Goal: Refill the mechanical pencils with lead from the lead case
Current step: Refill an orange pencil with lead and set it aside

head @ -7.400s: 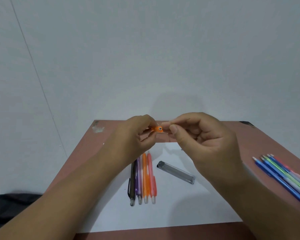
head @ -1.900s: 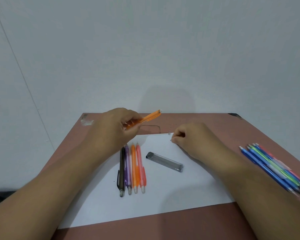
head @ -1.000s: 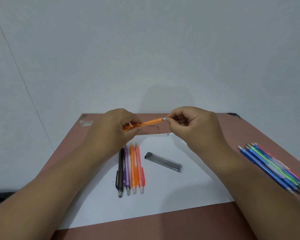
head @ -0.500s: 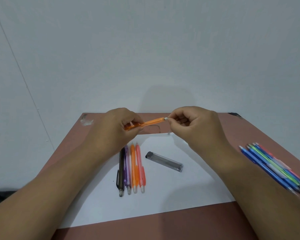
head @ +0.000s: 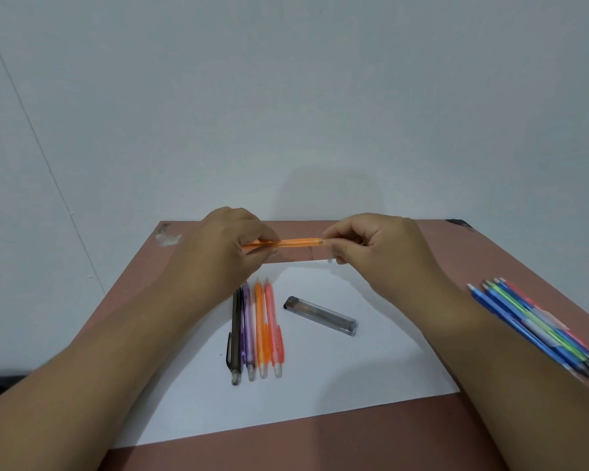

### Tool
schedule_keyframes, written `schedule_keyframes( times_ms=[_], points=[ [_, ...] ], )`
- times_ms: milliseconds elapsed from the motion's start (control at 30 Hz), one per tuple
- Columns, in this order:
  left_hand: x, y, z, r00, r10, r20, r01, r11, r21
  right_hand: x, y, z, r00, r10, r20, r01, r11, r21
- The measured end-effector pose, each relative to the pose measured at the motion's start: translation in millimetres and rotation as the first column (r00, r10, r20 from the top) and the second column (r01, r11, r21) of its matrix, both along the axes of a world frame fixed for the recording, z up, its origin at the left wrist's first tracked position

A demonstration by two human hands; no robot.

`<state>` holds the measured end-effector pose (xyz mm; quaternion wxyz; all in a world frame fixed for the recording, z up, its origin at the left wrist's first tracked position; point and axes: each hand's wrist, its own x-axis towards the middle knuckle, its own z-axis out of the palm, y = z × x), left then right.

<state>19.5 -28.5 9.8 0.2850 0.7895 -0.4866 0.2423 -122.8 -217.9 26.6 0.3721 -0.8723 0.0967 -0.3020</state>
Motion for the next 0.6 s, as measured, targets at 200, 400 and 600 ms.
schedule_keyframes(
  times_ms=[200, 400, 600],
  points=[
    [-0.1, -1.1, 1.6, 0.999, 0.030, -0.038, -0.029, 0.999, 0.040, 11.4, -25.3, -18.5, 0.978, -0.112, -0.176, 0.100, 0.992, -0.077],
    [3.2, -0.7, 2.2, 0.996, 0.055, -0.075, -0.051, 0.997, 0.054, 27.1, -29.7, -30.0, 0.954, -0.134, -0.270, 0.065, 0.965, -0.253],
    [3.5, -1.1, 0.5, 0.993, 0.076, -0.093, -0.070, 0.995, 0.070, 27.4, -24.4, -27.9, 0.962, -0.170, -0.214, 0.112, 0.960, -0.257]
  ],
)
